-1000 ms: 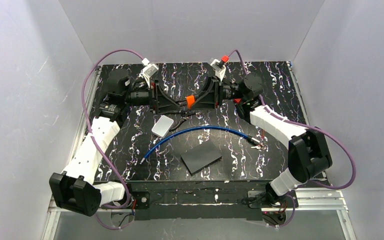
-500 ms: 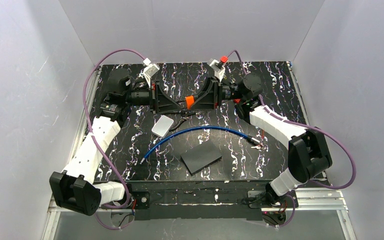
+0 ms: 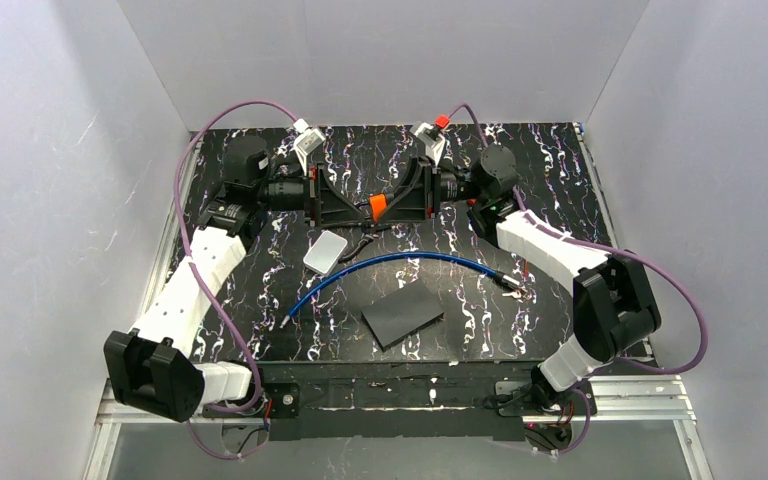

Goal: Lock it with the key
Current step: Lock the lock.

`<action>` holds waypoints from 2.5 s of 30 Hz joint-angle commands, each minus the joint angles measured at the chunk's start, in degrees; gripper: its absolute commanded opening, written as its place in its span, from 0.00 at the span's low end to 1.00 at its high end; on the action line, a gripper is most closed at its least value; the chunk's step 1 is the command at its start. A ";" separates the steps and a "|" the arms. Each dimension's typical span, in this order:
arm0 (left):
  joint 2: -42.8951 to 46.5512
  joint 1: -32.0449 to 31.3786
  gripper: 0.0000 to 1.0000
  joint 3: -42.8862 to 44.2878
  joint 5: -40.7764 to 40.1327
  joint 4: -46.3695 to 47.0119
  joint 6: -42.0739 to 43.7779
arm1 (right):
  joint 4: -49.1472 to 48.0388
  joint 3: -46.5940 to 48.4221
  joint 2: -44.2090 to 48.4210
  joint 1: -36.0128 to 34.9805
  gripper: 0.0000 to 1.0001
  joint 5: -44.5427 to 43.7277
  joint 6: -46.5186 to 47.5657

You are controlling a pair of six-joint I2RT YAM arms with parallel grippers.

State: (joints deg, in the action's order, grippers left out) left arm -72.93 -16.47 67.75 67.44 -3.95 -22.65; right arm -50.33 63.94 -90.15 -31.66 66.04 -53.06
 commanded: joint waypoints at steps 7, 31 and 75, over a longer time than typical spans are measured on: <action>-2.33 -3.61 0.00 2.37 -3.05 2.83 0.28 | 0.21 2.59 -2.14 -6.54 0.01 -0.47 3.50; 0.60 3.55 0.00 2.82 0.81 -6.43 7.53 | 7.00 5.01 1.16 3.72 0.76 2.22 6.85; -1.63 3.51 0.00 5.16 4.84 -16.63 15.48 | 45.81 13.40 3.12 4.50 0.17 6.69 39.73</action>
State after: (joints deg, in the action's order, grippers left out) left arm -74.74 -13.08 70.24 69.91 -20.08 -8.34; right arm -4.25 74.41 -89.58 -27.03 71.46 -14.31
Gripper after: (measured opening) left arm 0.051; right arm 0.312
